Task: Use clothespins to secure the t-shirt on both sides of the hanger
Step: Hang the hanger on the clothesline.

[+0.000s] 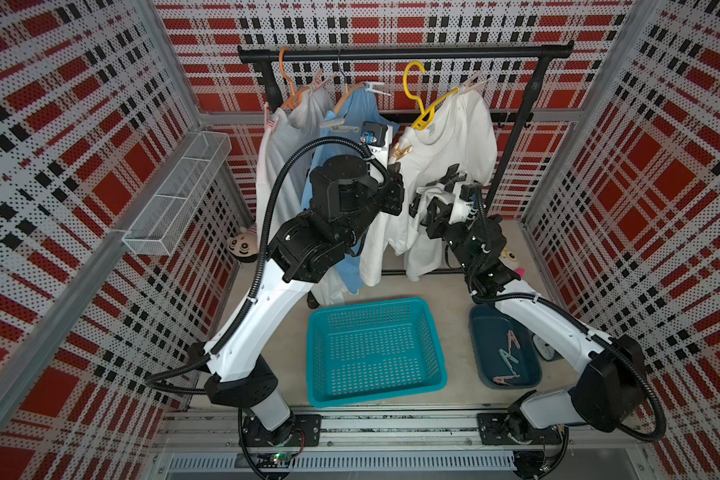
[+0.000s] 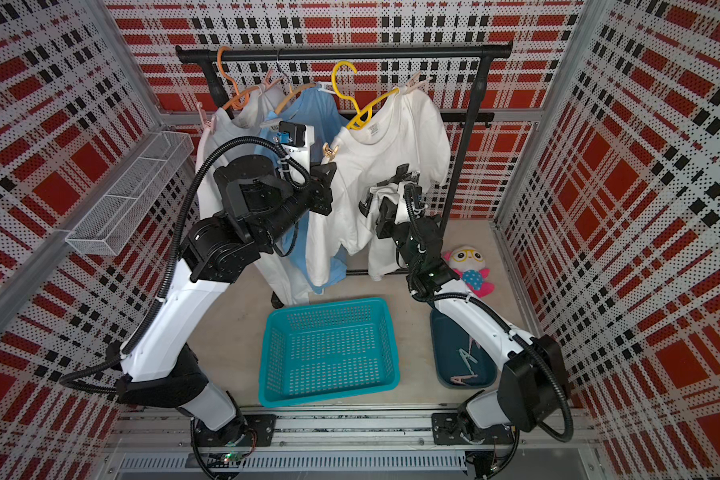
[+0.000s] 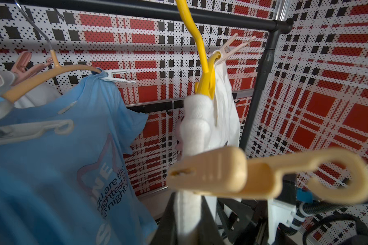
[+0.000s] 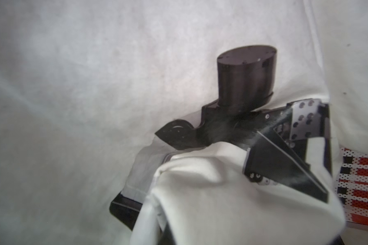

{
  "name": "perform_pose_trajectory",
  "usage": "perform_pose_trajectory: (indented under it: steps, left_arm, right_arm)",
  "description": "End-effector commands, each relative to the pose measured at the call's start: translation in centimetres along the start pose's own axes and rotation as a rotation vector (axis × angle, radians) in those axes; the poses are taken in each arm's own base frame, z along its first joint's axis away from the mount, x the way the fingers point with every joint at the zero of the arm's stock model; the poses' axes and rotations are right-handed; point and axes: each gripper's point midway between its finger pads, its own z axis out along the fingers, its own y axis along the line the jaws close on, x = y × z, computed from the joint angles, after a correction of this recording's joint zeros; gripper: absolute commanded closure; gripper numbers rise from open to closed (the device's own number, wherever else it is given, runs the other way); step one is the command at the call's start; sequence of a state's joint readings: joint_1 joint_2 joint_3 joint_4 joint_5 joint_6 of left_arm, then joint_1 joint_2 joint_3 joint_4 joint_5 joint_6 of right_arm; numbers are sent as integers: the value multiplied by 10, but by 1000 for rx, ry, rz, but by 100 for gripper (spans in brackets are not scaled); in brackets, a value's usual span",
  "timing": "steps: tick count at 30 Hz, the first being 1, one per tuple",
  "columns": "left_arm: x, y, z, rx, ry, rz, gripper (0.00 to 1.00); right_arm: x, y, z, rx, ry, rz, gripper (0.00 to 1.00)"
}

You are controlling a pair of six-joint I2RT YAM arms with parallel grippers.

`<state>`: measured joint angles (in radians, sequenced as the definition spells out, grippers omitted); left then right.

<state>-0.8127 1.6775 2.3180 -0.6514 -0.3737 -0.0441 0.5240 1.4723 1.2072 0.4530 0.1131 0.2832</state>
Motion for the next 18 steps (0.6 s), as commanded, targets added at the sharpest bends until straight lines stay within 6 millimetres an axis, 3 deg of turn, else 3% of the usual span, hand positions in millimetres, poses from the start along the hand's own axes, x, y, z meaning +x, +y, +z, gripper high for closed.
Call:
perform_pose_trajectory:
  steps: [1,11,18]
  left_arm:
    - [-38,-1,-8,42,-133,-8,100]
    - [-44,44,18,-66,-181,-69,100]
    - [-51,55,36,-75,-220,-95,100]
  right_arm:
    - [-24,8,8,-54,-84,41,100]
    - [-20,5,40,-105,-76,93,100]
    - [-19,5,50,-136,-80,113,100]
